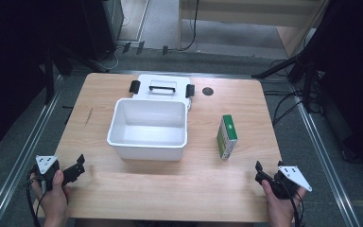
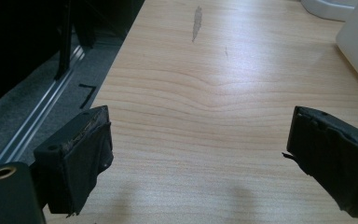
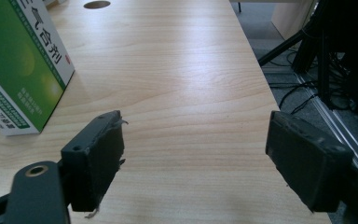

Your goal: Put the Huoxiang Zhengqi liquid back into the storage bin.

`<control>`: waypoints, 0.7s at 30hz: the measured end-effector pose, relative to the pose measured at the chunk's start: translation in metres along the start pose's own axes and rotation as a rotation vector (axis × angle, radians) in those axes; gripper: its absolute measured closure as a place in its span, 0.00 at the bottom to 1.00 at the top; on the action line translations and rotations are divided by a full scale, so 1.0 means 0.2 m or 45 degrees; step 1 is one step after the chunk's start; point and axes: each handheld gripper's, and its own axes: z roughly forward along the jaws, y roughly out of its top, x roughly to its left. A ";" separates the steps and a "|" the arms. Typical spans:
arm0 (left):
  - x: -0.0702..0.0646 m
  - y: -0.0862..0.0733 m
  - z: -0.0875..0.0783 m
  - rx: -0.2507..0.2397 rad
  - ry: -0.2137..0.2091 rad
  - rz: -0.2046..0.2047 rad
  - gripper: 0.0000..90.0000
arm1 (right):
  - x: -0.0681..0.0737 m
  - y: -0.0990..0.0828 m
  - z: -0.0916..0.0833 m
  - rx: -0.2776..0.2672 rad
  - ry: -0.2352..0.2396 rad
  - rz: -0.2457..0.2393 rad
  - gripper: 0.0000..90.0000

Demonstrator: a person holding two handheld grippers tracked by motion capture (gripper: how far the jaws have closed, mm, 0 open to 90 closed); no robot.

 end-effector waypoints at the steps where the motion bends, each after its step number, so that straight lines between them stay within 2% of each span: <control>1: 0.00 0.00 0.00 0.000 0.000 0.000 0.08 | 0.00 0.00 0.00 0.003 0.003 -0.015 0.26; 3: 0.00 0.00 0.00 0.005 -0.011 0.022 0.08 | 0.01 0.01 -0.01 0.017 0.011 -0.016 0.26; 5: -0.01 -0.01 -0.01 -0.022 -0.005 0.038 0.08 | 0.02 0.02 -0.03 0.043 0.034 -0.031 0.27; 6: -0.03 -0.01 -0.02 -0.044 0.037 0.058 0.08 | 0.04 0.03 -0.04 0.079 0.040 -0.106 0.27; 8: -0.04 -0.01 -0.02 -0.069 0.070 0.065 0.08 | 0.07 0.04 -0.05 0.110 0.061 -0.166 0.30; 9: -0.04 -0.01 -0.02 -0.069 0.070 0.065 0.08 | 0.08 0.05 -0.05 0.120 0.091 -0.164 0.31; 10: -0.04 -0.01 -0.01 -0.071 0.092 0.058 0.08 | 0.08 0.05 -0.05 0.120 0.091 -0.164 0.31; 11: -0.04 -0.01 -0.01 -0.064 0.102 0.056 0.08 | 0.08 0.06 -0.06 0.138 0.128 -0.155 0.32; 13: -0.04 -0.01 -0.01 -0.065 0.088 0.073 0.08 | 0.10 0.09 -0.06 0.179 0.149 -0.164 0.32; 14: -0.05 -0.01 -0.02 -0.067 0.089 0.079 0.08 | 0.11 0.12 -0.06 0.237 0.163 -0.184 0.33; 15: -0.05 -0.01 -0.02 -0.069 0.094 0.082 0.08 | 0.11 0.12 -0.06 0.237 0.163 -0.184 0.33; 16: -0.05 -0.01 -0.01 -0.064 0.098 0.092 0.08 | 0.12 0.15 -0.06 0.327 0.200 -0.208 0.33; 17: -0.05 -0.01 -0.01 -0.064 0.098 0.092 0.08 | 0.12 0.15 -0.06 0.327 0.200 -0.208 0.33; 18: -0.05 -0.01 -0.01 -0.062 0.104 0.098 0.08 | 0.13 0.18 -0.05 0.396 0.215 -0.239 0.32; 19: -0.06 -0.01 -0.01 -0.062 0.110 0.102 0.08 | 0.13 0.18 -0.05 0.396 0.215 -0.239 0.32; 20: -0.06 -0.01 -0.01 -0.068 0.113 0.117 0.08 | 0.15 0.22 -0.04 0.470 0.205 -0.278 0.30; 21: -0.07 -0.01 -0.01 -0.074 0.115 0.126 0.08 | 0.15 0.22 -0.04 0.470 0.205 -0.278 0.30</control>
